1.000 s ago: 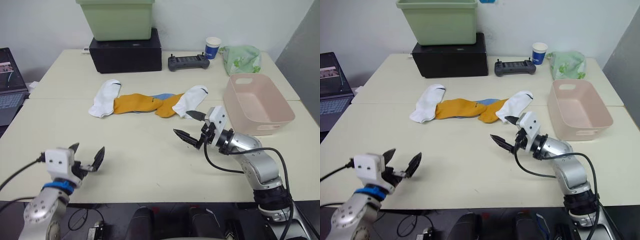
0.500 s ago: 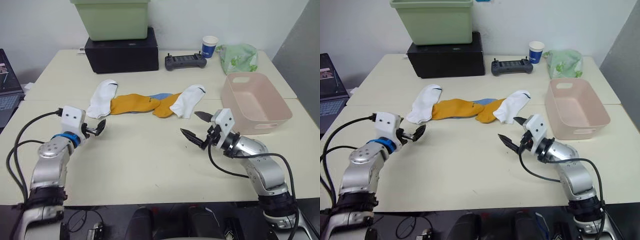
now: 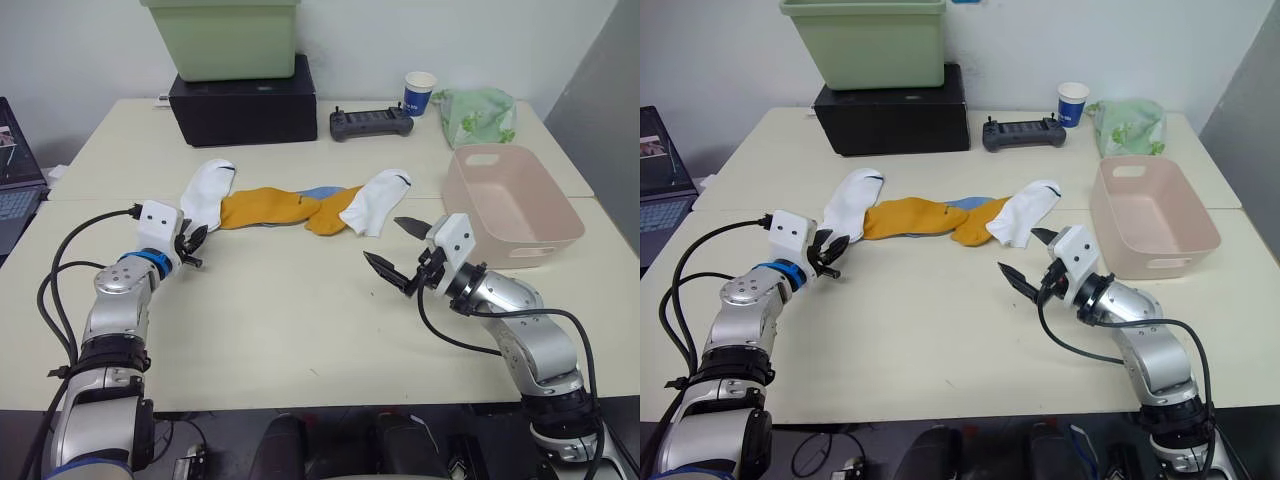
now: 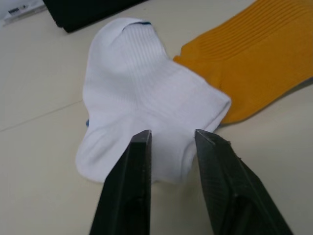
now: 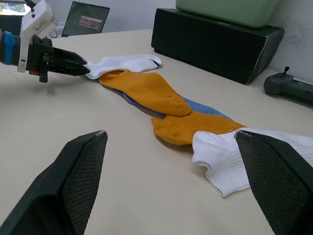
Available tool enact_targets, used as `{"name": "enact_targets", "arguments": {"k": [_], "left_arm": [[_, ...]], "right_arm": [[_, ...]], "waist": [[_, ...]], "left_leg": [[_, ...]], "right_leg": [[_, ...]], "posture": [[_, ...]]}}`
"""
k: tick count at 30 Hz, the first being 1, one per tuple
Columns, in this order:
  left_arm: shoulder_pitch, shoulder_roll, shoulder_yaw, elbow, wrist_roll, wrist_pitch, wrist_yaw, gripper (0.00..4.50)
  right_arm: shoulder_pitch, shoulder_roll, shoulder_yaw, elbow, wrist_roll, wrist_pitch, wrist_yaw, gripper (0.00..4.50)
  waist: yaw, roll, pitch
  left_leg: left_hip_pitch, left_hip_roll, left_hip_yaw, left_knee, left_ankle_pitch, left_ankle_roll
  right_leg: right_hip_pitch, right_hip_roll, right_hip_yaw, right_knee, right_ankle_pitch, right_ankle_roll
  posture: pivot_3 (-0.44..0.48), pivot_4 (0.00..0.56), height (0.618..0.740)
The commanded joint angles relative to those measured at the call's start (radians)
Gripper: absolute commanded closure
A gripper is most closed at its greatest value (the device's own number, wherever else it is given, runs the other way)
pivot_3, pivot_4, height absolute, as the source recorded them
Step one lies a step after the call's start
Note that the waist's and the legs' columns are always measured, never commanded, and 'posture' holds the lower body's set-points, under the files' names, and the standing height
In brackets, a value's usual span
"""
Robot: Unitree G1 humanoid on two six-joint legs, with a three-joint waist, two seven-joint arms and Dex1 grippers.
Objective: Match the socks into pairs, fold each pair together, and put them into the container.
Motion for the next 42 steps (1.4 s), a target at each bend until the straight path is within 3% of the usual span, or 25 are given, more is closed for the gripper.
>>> {"name": "enact_targets", "arguments": {"k": [1,2,11,16,23,26,29,34,38,42], "left_arm": [[-0.017,0.012,0.008,-0.009,0.001,-0.009,0.005,4.30],[-0.016,0.011,0.009,-0.008,0.000,-0.006,0.006,4.48],[0.024,0.007,0.036,-0.097,-0.030,-0.062,-0.005,4.48],[0.178,0.019,0.074,-0.468,-0.182,0.099,-0.116,4.48],[0.405,0.114,0.041,-0.974,-0.430,0.539,-0.231,4.48],[0.437,0.136,-0.034,-1.136,-0.546,0.707,-0.267,4.48],[0.419,0.091,-0.085,-1.195,-0.631,0.798,-0.251,4.48],[0.388,0.012,-0.256,-1.169,-0.558,0.778,-0.246,4.48],[0.326,-0.093,-0.335,-1.110,-0.565,0.796,-0.240,3.64],[0.321,-0.067,-0.265,-1.130,-0.623,0.837,-0.257,2.30]], "right_arm": [[-0.012,-0.004,-0.015,-0.040,0.005,-0.008,-0.002,0.00],[-0.012,-0.005,-0.014,-0.037,0.004,-0.011,0.000,0.00],[-0.006,-0.009,-0.008,-0.020,-0.002,-0.032,0.016,0.00],[0.015,-0.012,-0.012,-0.029,-0.006,-0.034,0.021,0.00],[0.039,-0.021,-0.040,-0.010,0.001,-0.040,0.023,0.00],[0.041,-0.028,-0.063,0.019,0.002,-0.051,0.023,0.00],[0.037,-0.028,-0.072,0.028,-0.002,-0.057,0.020,0.00],[0.047,-0.033,-0.080,0.007,0.000,-0.048,0.017,0.00],[0.072,-0.055,-0.107,0.004,0.004,-0.042,0.022,0.00],[0.101,-0.080,-0.107,-0.006,0.021,-0.019,0.048,0.00]], "waist": [[0.000,0.000,0.000],[0.000,0.000,0.000],[0.001,0.000,0.000],[-0.001,0.000,0.000],[-0.002,0.000,0.000],[0.001,0.000,0.000],[0.002,0.000,0.000],[0.000,0.000,0.000],[0.001,0.000,0.000],[-0.002,0.000,0.000]], "left_leg": [[0.000,0.000,0.000,0.000,0.000,0.000],[0.000,0.000,0.000,0.000,0.000,0.000],[0.000,0.000,0.000,0.000,0.000,0.000],[0.000,0.001,0.000,0.000,0.000,0.000],[0.000,0.000,0.000,0.000,0.000,0.000],[0.000,0.000,-0.001,0.000,0.000,0.000],[0.000,-0.002,-0.001,0.000,0.000,0.000],[0.001,-0.001,-0.001,0.000,0.000,0.000],[0.001,-0.001,-0.001,0.000,0.000,0.000],[0.001,-0.001,0.000,0.000,0.000,0.000]], "right_leg": [[0.000,0.000,0.000,0.000,0.000,0.000],[0.000,0.000,0.000,0.000,0.000,0.000],[0.000,0.000,0.000,0.000,0.000,0.000],[0.000,-0.004,0.000,0.000,0.000,0.000],[0.001,-0.005,0.004,0.000,0.000,0.000],[0.002,-0.004,0.003,0.000,0.000,0.000],[0.002,-0.004,0.003,0.000,0.000,0.000],[0.002,0.000,0.004,0.000,0.000,0.000],[0.002,0.001,0.004,0.000,0.000,0.000],[0.002,0.001,0.005,0.000,0.000,0.000]], "posture": [[0.000,0.150,0.740],[0.000,0.150,0.740],[0.000,0.150,0.740],[0.000,0.150,0.740],[0.000,0.150,0.740],[0.000,0.150,0.740],[0.000,0.150,0.740],[0.000,0.150,0.740],[0.000,0.150,0.740],[0.000,0.150,0.740]]}}
